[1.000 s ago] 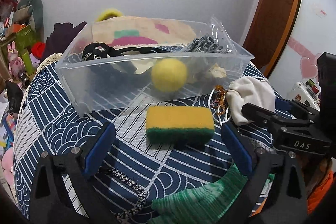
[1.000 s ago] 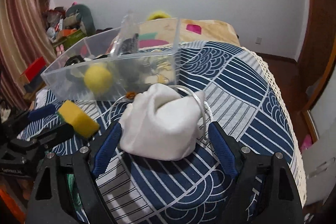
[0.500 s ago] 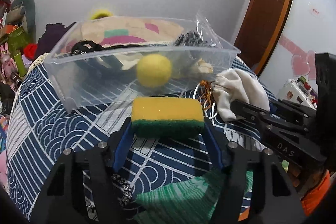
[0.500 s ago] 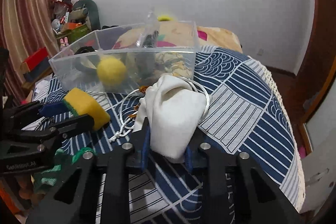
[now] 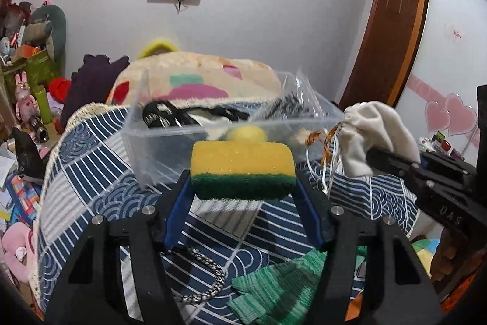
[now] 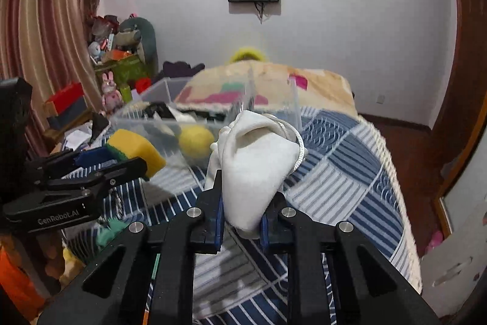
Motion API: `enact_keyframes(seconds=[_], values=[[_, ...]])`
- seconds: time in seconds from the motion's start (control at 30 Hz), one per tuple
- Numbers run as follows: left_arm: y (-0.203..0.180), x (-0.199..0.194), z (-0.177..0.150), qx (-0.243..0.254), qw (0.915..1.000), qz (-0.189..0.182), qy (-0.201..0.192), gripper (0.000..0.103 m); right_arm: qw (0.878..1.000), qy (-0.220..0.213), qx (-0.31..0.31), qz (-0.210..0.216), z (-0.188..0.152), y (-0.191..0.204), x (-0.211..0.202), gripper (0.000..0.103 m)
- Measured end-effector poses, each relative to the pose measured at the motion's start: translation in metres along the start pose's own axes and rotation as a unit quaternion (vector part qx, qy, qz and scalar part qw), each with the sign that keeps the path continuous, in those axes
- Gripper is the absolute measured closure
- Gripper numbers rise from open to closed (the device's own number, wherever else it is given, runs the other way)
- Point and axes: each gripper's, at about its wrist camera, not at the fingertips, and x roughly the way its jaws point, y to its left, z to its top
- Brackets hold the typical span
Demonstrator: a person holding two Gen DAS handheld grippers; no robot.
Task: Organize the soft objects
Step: 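Lower the white pouch into the box with the right tool while the left drops the sponge in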
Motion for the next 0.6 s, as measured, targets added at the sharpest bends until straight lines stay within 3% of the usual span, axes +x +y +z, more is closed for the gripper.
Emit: enact_keyframes(seconds=[0.37, 0.6], values=[[0.015, -0.023, 0.034, 0.012, 0.9980, 0.036, -0.051, 0.039, 0.997, -0.073, -0.031, 0.007, 0.046, 0.015, -0.010, 0.087], [0.025, -0.023, 0.055, 0.019, 0.9963, 0.054, -0.064, 0.039, 0.995, -0.090, -0.045, 0.012, 0.066, 0.026, -0.001, 0.087]])
